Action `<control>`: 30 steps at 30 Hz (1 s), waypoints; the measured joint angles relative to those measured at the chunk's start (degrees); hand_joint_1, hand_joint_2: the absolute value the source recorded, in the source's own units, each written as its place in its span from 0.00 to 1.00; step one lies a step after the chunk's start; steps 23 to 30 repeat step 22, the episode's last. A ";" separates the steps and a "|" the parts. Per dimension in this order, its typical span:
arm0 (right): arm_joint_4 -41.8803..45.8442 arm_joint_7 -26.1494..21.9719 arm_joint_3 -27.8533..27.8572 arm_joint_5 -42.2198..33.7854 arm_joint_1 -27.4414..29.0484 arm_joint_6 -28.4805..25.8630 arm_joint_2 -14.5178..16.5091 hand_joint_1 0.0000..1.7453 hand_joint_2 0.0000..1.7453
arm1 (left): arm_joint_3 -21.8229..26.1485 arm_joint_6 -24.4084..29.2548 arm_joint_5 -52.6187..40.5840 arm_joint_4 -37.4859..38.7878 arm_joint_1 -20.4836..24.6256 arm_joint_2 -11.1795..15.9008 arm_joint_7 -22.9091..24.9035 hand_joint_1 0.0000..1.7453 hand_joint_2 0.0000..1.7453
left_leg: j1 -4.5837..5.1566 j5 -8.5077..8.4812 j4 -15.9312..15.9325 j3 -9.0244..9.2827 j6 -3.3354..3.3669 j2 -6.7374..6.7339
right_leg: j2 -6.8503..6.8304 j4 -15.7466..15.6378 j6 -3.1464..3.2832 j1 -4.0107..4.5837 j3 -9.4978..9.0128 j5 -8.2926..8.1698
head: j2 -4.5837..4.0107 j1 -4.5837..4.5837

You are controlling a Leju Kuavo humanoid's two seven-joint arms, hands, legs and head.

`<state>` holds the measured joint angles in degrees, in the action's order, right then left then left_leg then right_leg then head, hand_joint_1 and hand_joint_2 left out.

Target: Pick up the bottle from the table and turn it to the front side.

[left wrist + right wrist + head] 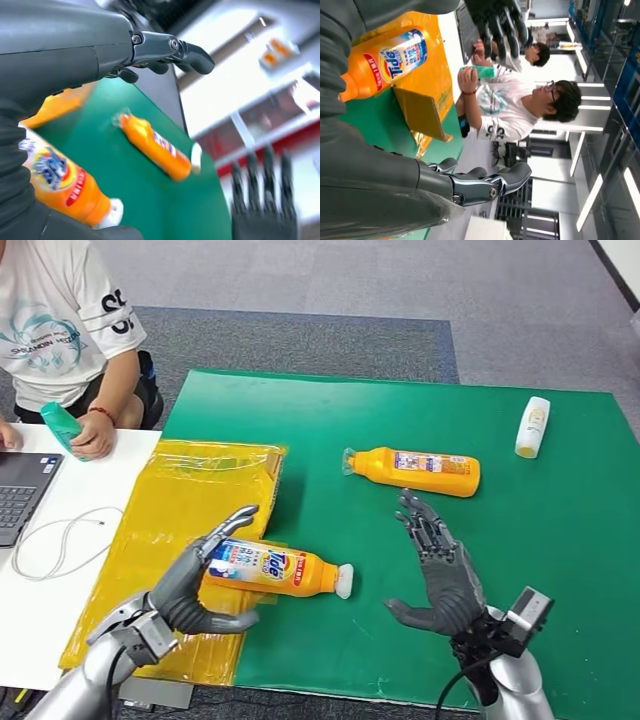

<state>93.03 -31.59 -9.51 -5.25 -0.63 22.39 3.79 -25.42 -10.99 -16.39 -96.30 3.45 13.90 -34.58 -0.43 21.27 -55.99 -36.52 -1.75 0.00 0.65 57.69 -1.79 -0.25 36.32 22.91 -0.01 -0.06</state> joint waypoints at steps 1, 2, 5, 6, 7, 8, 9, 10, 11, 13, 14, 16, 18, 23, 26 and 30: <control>0.94 -0.35 0.33 0.26 0.62 -0.60 0.01 0.00 0.50 | 1.63 0.75 -0.34 -1.01 -1.57 -0.81 -0.26 0.00 1.00 | 0.00 0.00 0.00 0.00 0.01 0.00 | -0.01 0.00 -0.01 0.00 -0.01 0.01 | -0.01 0.01; 1.93 -0.89 0.67 0.66 1.15 -1.40 0.07 0.00 0.25 | 3.09 1.70 -0.66 -1.99 -2.81 -1.69 -0.60 0.00 1.00 | 0.00 0.00 0.00 0.00 0.01 0.01 | -0.02 -0.01 -0.03 -0.01 -0.02 0.01 | -0.01 -0.01; 5.57 -3.03 1.70 3.26 2.57 -4.83 0.74 0.00 0.00 | 6.88 4.38 -0.59 -5.13 -5.46 -5.14 -1.81 0.00 1.00 | 0.01 0.02 0.00 0.00 0.03 0.04 | -0.03 -0.01 -0.05 -0.02 -0.06 0.02 | -0.01 0.01; 7.01 -3.75 1.96 4.82 3.08 -6.24 1.02 0.00 0.25 | 7.94 5.07 -0.35 -6.16 -6.14 -6.38 -2.21 0.00 1.00 | 0.01 0.02 0.00 0.00 0.04 0.04 | -0.03 -0.01 -0.05 -0.02 -0.06 0.02 | -0.01 0.01; 8.43 -4.41 2.13 6.50 3.59 -7.50 1.20 0.00 0.50 | 8.92 5.73 -0.17 -7.09 -6.72 -7.51 -2.61 0.00 1.00 | 0.01 0.03 0.00 0.00 0.04 0.05 | -0.03 -0.01 -0.05 -0.02 -0.07 0.02 | 0.00 0.01; 9.82 -5.03 2.23 8.15 4.10 -8.62 1.31 0.00 0.75 | 9.93 6.49 -0.07 -7.94 -7.24 -8.51 -3.03 0.00 1.00 | 0.01 0.03 0.00 0.01 0.05 0.05 | -0.03 -0.01 -0.05 -0.02 -0.07 0.02 | 0.00 0.01; 11.08 -5.62 2.27 9.89 4.59 -9.65 1.35 0.00 1.00 | 10.99 7.29 -0.11 -8.74 -7.69 -9.49 -3.50 0.00 1.00 | 0.01 0.03 0.00 0.01 0.05 0.05 | -0.03 -0.01 -0.05 -0.02 -0.08 0.02 | 0.00 0.01; 12.18 -6.10 2.27 11.64 5.03 -10.60 1.35 0.00 1.00 | 11.98 7.90 -0.15 -9.47 -8.07 -10.34 -3.91 0.00 1.00 | 0.01 0.03 0.00 0.01 0.05 0.05 | -0.04 -0.01 -0.05 -0.01 -0.08 0.02 | 0.01 0.00; 13.14 -6.43 2.27 13.35 5.43 -11.52 1.35 0.00 1.00 | 12.87 8.38 -0.25 -10.12 -8.43 -11.09 -4.29 0.00 1.00 | 0.00 0.03 0.00 0.02 0.05 0.05 | -0.04 -0.01 -0.05 -0.01 -0.08 0.02 | 0.00 0.00; 14.66 -6.66 2.26 16.01 6.18 -13.11 1.35 0.00 1.00 | 14.32 9.18 -0.79 -11.23 -9.17 -12.44 -4.91 0.00 1.00 | 0.00 0.04 0.00 0.02 0.05 0.05 | -0.04 -0.01 -0.04 -0.01 -0.09 0.03 | 0.00 -0.01; 15.18 -6.54 2.25 16.61 6.51 -13.56 1.35 0.00 1.00 | 14.86 9.59 -1.23 -11.67 -9.54 -13.01 -5.09 0.00 1.00 | 0.00 0.04 0.00 0.02 0.05 0.05 | -0.04 -0.01 -0.04 0.00 -0.10 0.03 | 0.00 0.01; 15.80 -6.10 2.25 17.08 6.97 -13.99 1.35 0.00 1.00 | 15.66 10.28 -2.17 -12.38 -10.25 -13.95 -5.23 0.00 1.00 | 0.00 0.04 0.00 0.03 0.05 0.05 | -0.04 -0.01 -0.04 0.00 -0.10 0.03 | 0.00 -0.01; 16.00 -5.42 2.25 17.26 7.19 -14.15 1.35 0.00 1.00 | 16.12 10.95 -3.37 -12.79 -10.81 -14.64 -5.31 0.00 1.00 | 0.00 0.04 0.00 0.04 0.06 0.05 | -0.04 -0.01 -0.05 -0.01 -0.12 0.03 | -0.01 0.00; 15.87 -3.93 2.24 17.59 7.34 -14.20 1.35 0.00 1.00 | 16.31 12.49 -6.47 -12.92 -11.53 -15.38 -5.33 0.00 1.00 | 0.00 0.04 0.00 0.05 0.06 0.05 | -0.05 -0.02 -0.05 -0.01 -0.13 0.03 | 0.00 -0.01; 15.87 -3.93 2.24 17.59 7.34 -14.20 1.35 0.00 1.00 | 16.31 12.49 -6.47 -12.92 -11.53 -15.38 -5.33 0.00 1.00 | 0.00 0.04 0.00 0.05 0.06 0.05 | -0.05 -0.02 -0.05 -0.01 -0.13 0.03 | 0.00 -0.01; 15.87 -3.93 2.24 17.59 7.34 -14.20 1.35 0.00 1.00 | 16.31 12.49 -6.47 -12.92 -11.53 -15.38 -5.33 0.00 1.00 | 0.00 0.04 0.00 0.05 0.06 0.05 | -0.05 -0.02 -0.05 -0.01 -0.13 0.03 | 0.00 -0.01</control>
